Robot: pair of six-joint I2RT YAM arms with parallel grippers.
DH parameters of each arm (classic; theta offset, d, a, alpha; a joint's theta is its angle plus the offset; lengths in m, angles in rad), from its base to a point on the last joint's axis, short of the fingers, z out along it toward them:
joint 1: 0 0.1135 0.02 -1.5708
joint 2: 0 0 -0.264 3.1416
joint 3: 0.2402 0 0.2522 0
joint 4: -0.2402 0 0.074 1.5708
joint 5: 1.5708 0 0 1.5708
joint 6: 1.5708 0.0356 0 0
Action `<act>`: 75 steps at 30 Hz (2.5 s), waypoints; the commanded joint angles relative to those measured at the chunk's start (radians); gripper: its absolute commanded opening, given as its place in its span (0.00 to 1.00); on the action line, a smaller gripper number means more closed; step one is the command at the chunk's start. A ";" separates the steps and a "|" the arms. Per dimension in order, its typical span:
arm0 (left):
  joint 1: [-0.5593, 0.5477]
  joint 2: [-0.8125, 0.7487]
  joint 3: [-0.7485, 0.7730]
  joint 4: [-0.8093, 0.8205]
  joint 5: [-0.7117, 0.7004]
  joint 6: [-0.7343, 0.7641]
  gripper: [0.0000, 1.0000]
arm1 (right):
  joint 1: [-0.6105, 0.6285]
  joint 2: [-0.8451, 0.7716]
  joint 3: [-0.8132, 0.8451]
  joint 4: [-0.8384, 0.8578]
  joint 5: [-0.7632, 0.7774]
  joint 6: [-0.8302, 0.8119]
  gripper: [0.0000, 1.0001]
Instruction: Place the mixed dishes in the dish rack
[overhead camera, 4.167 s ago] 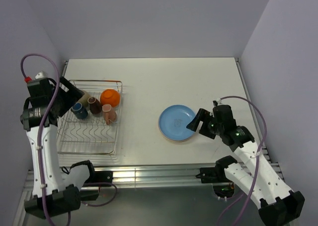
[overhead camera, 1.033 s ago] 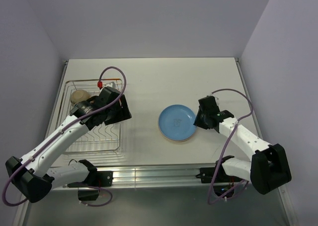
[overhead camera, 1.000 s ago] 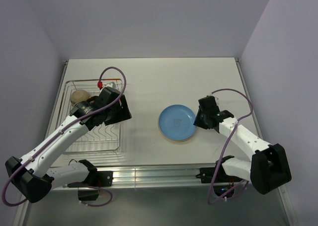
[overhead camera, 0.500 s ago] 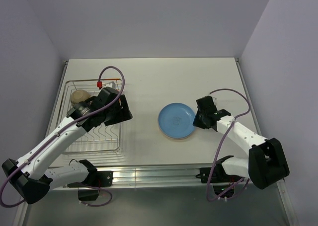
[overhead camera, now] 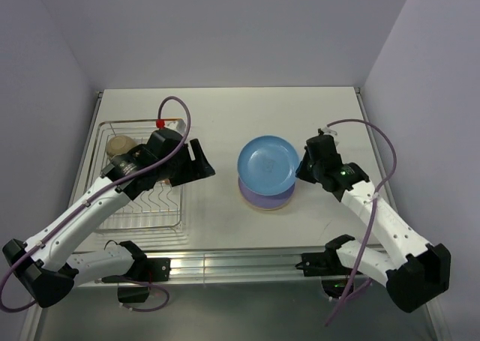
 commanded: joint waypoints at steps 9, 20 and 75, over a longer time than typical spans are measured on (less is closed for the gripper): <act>-0.006 -0.019 -0.138 0.374 0.338 -0.058 0.87 | 0.006 -0.165 0.131 -0.112 -0.301 -0.024 0.00; -0.006 -0.042 -0.199 0.543 0.464 -0.122 0.88 | 0.007 -0.200 0.128 -0.057 -0.562 0.018 0.00; 0.261 -0.169 0.217 -0.518 -0.649 0.126 0.00 | 0.021 -0.183 0.159 -0.114 -0.448 -0.151 0.68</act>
